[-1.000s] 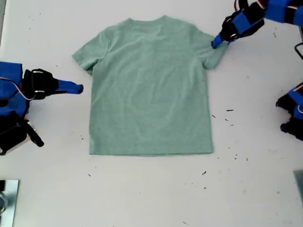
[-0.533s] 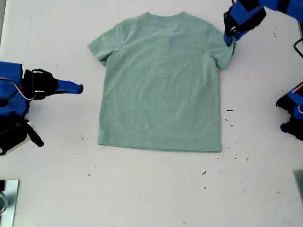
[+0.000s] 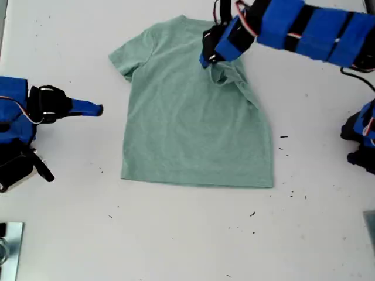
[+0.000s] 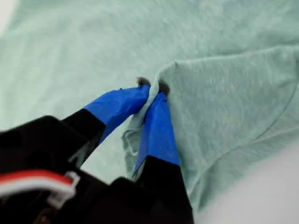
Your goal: Fold t shirt
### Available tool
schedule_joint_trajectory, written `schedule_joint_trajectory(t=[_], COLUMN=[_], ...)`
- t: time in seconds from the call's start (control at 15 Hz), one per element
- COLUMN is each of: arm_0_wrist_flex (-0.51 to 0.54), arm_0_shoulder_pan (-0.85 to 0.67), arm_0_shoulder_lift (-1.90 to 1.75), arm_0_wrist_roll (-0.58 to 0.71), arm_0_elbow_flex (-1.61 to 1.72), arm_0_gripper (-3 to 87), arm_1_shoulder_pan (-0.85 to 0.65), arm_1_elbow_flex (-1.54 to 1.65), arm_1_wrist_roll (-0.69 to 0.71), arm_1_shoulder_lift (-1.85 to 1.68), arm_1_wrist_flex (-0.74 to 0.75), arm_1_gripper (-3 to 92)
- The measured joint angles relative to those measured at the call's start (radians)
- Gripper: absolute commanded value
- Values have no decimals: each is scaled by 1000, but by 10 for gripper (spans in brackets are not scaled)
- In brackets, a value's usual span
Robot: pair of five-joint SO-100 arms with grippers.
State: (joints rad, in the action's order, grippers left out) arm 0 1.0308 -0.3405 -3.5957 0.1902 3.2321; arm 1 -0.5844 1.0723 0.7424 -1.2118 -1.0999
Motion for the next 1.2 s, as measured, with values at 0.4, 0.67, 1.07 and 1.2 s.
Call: schedule_joint_trajectory(t=[0.4, 0.67, 1.07, 1.2], arm_0_wrist_flex=[0, 0, 0, 0], arm_0_shoulder_pan=[0, 0, -8, -8], arm_0_shoulder_lift=[0, 0, 0, 14], arm_0_wrist_roll=[0, 0, 0, -25], arm_0_elbow_flex=[0, 0, 0, -20], arm_0_gripper=[-2, -1, -3, -3], arm_1_shoulder_pan=[14, 8, -23, -29], arm_1_elbow_flex=[-127, 485, 1743, 1764], arm_1_wrist_roll=[-11, 5, -71, -77], arm_1_shoulder_lift=[-91, -787, -1436, -1457], arm_1_wrist_flex=[-278, -344, 66, 67], arm_1_gripper=[216, 24, 24, 24])
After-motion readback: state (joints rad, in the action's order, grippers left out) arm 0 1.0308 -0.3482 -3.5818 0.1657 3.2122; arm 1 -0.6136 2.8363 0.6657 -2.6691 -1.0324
